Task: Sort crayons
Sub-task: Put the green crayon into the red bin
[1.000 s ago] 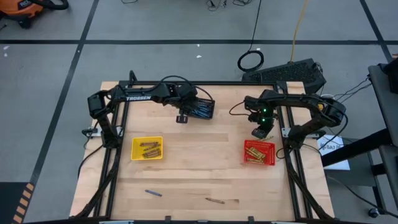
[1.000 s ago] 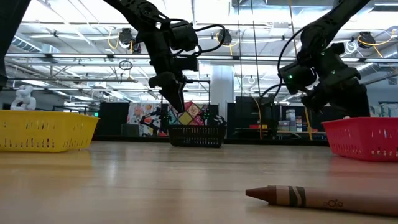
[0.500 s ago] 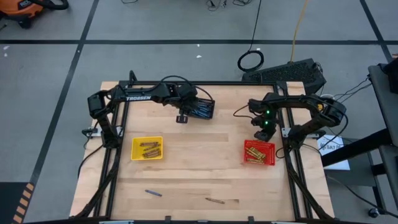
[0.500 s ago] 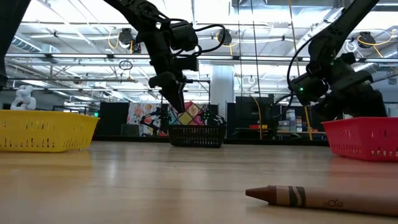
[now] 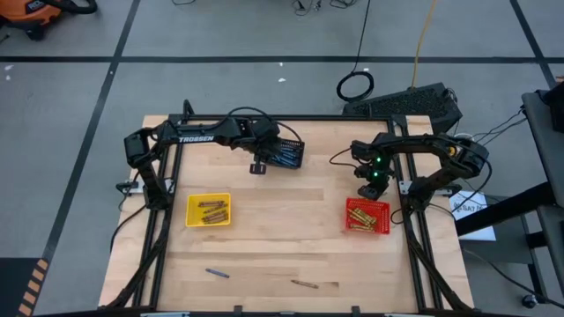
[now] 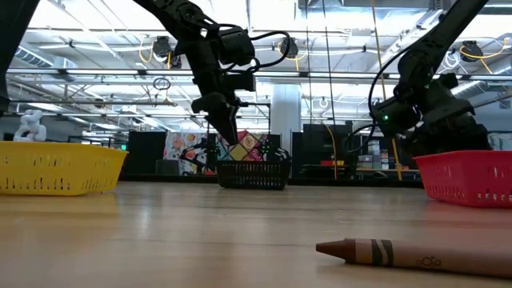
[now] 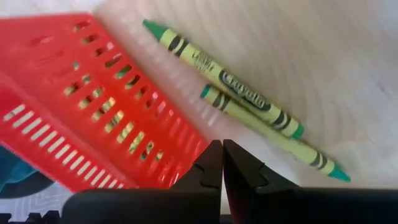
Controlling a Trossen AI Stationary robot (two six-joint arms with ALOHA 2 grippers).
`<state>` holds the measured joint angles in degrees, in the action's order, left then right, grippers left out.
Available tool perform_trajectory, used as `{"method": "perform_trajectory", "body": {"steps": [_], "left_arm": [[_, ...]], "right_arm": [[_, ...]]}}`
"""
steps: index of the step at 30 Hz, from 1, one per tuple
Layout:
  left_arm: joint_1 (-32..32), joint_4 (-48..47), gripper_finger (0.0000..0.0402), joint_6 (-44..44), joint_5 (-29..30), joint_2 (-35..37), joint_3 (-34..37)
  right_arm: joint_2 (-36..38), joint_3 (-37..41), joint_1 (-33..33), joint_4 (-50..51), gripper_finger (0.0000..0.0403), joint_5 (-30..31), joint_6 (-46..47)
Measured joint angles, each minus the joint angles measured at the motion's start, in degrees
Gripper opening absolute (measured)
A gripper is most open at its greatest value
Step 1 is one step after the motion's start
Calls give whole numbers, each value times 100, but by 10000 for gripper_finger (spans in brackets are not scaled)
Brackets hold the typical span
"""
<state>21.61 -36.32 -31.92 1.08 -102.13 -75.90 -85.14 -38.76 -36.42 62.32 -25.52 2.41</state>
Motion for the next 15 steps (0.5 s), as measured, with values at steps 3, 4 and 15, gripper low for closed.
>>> {"method": "perform_trajectory", "body": {"steps": [3,4,15], "left_arm": [[2,0,84,0,0,0,0],[1,-2,84,0,0,0,0],[0,21,84,0,0,0,0]], "right_arm": [[-192,0,0,-92,0,3,36],[-276,0,0,-104,0,11,36],[-492,-72,-4,-226,0,192,91]]}}
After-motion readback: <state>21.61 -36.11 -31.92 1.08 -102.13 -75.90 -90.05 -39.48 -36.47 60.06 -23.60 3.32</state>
